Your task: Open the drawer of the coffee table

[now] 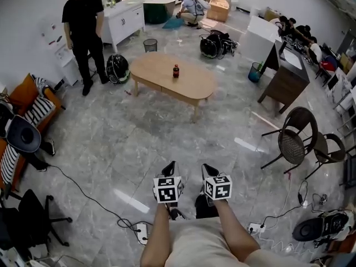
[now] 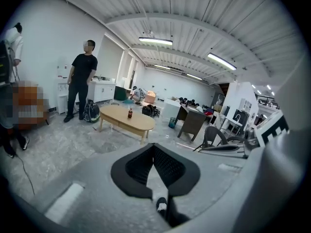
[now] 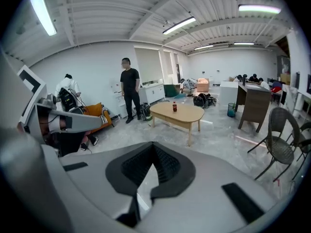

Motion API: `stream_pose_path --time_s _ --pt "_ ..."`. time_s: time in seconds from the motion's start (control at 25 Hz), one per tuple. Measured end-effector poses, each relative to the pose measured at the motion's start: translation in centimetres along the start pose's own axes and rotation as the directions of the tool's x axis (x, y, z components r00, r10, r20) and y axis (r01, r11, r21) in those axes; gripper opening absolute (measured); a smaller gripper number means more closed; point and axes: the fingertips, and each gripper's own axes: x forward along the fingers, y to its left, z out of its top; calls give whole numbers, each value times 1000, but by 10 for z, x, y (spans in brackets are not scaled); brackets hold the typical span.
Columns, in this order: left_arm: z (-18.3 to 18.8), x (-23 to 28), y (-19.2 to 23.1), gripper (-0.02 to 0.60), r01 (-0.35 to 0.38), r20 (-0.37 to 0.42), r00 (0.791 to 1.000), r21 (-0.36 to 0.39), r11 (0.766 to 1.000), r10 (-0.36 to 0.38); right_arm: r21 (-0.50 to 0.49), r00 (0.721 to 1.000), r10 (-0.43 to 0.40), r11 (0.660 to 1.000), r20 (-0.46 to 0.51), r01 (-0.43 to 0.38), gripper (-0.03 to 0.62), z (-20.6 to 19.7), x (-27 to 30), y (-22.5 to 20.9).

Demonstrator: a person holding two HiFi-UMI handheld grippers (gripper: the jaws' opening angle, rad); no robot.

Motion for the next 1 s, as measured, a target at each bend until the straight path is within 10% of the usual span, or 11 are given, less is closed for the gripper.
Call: stream_pose_path --time_s 0.6,1.0 --pt "4 32 22 9 37 -23 999 -43 998 -38 168 993 110 979 46 -116 14 22 61 -12" --pt "80 93 85 9 7 -38 999 -22 1000 -7 254 990 118 958 82 -136 14 106 166 -33"
